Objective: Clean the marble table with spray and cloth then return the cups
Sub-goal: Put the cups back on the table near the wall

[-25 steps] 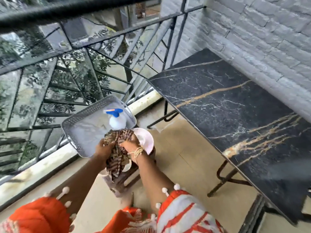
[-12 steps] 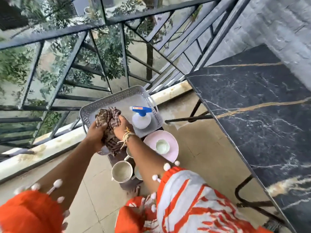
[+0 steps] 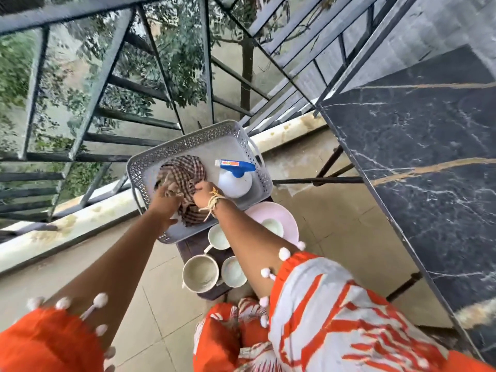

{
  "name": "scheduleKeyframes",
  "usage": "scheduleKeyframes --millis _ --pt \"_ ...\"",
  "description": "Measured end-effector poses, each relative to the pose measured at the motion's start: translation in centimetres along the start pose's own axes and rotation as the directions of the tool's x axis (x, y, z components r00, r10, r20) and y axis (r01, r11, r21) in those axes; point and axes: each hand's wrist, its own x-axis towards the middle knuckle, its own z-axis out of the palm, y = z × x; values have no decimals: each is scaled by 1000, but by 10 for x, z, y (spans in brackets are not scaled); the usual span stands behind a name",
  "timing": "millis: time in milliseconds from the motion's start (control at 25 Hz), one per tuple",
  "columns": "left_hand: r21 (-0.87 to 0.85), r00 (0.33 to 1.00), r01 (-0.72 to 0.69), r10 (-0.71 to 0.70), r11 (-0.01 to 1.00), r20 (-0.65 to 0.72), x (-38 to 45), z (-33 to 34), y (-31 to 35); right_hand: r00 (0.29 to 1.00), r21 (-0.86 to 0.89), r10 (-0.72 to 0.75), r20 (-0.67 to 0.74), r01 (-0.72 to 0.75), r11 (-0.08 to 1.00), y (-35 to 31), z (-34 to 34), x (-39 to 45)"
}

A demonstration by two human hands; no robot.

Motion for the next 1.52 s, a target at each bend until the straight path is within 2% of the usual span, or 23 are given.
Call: scheduleKeyframes --millis 80,160,320,400,440,760,880,1000,1080,1240,1360,1520 --pt "106 998 -8 15 994 -63 -11 5 -6 999 11 40 -32 -40 999 13 0 -14" --pt "233 991 -80 102 969 -84 -25 14 -17 991 70 70 -115 -62 996 28 2 -29" --pt "476 959 -245 282 844 -6 -63 27 -35 942 274 122 -312 -34 961 58 0 -69" --pt "561 943 -312 321 767 87 -79 31 -38 929 325 178 -325 -67 943 75 0 -87" --pt "563 942 -323 316 760 114 -86 33 -39 924 338 200 -325 -84 937 85 0 -96" --pt "742 923 -354 342 569 178 -94 22 -76 916 222 242 -320 -176 959 138 29 -136" --pt "747 939 -308 314 588 140 -96 15 -84 915 151 241 -322 -202 968 147 49 -147" --pt "742 960 -251 260 621 107 -90 12 -88 948 -112 131 -291 -170 979 154 58 -151" --pt "752 971 -221 213 621 109 -90 7 -94 959 -218 113 -260 -173 961 158 64 -150" --pt "714 985 -165 151 681 84 -94 -4 -113 965 -314 134 -227 -203 927 161 77 -139" --pt "683 988 -152 117 714 98 -86 -13 -127 954 -375 109 -278 -212 903 165 84 -128" --pt "667 994 -111 72 737 86 -77 -15 -136 941 -365 65 -332 -192 911 171 89 -121"
